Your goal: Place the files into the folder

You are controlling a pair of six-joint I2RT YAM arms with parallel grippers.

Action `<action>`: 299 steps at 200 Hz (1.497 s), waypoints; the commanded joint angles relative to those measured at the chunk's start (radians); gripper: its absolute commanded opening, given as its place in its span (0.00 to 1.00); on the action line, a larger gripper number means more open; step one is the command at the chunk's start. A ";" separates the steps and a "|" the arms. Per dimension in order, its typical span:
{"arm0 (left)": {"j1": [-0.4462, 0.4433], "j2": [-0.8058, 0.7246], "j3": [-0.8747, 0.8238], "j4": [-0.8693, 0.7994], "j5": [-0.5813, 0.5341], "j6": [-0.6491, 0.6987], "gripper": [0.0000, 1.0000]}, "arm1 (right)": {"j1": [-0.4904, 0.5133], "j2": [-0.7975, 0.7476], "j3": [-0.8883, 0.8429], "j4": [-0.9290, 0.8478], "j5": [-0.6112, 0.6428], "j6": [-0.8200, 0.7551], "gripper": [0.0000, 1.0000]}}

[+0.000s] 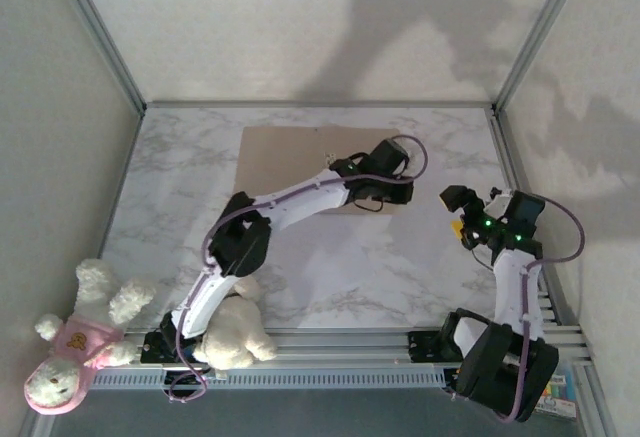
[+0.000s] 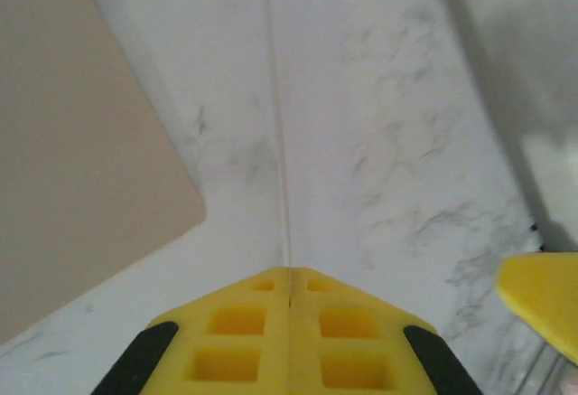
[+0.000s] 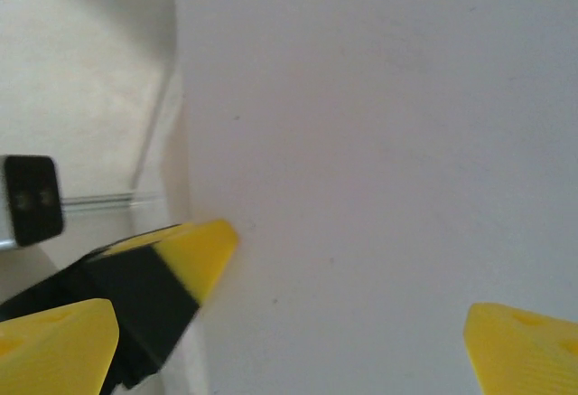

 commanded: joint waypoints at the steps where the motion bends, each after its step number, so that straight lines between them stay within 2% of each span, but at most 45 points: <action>1: 0.023 -0.147 0.018 -0.093 -0.101 0.074 0.00 | 0.023 -0.035 0.043 0.114 -0.123 0.115 0.99; 45: 0.071 -0.318 0.016 -0.206 -0.182 0.129 0.00 | 0.134 -0.051 0.071 0.305 -0.149 0.296 0.99; 63: 0.104 -0.381 0.018 -0.244 -0.176 0.135 0.00 | 0.181 -0.049 0.085 0.377 -0.144 0.334 0.99; 81: 0.140 -0.446 0.019 -0.272 -0.151 0.123 0.00 | 0.248 -0.025 0.073 0.524 -0.164 0.359 0.99; 112: 0.164 -0.541 0.031 -0.303 -0.102 0.139 0.00 | 0.364 0.069 0.085 0.709 -0.166 0.427 0.99; 142: 0.183 -0.628 0.031 -0.316 -0.056 0.132 0.00 | 0.436 0.162 0.125 0.847 -0.169 0.482 0.99; 186: 0.205 -0.714 0.029 -0.307 -0.006 0.116 0.00 | 0.546 0.363 0.162 1.227 -0.186 0.684 0.99; 220: 0.226 -0.747 0.034 -0.291 0.091 0.088 0.00 | 0.606 0.436 0.224 1.279 -0.170 0.725 0.99; 264: 0.243 -0.765 0.019 -0.257 0.174 0.054 0.00 | 0.647 0.532 0.256 1.481 -0.152 0.906 0.99; 299: 0.252 -0.776 -0.007 -0.231 0.225 0.035 0.00 | 0.679 0.541 0.266 1.507 -0.149 0.927 0.99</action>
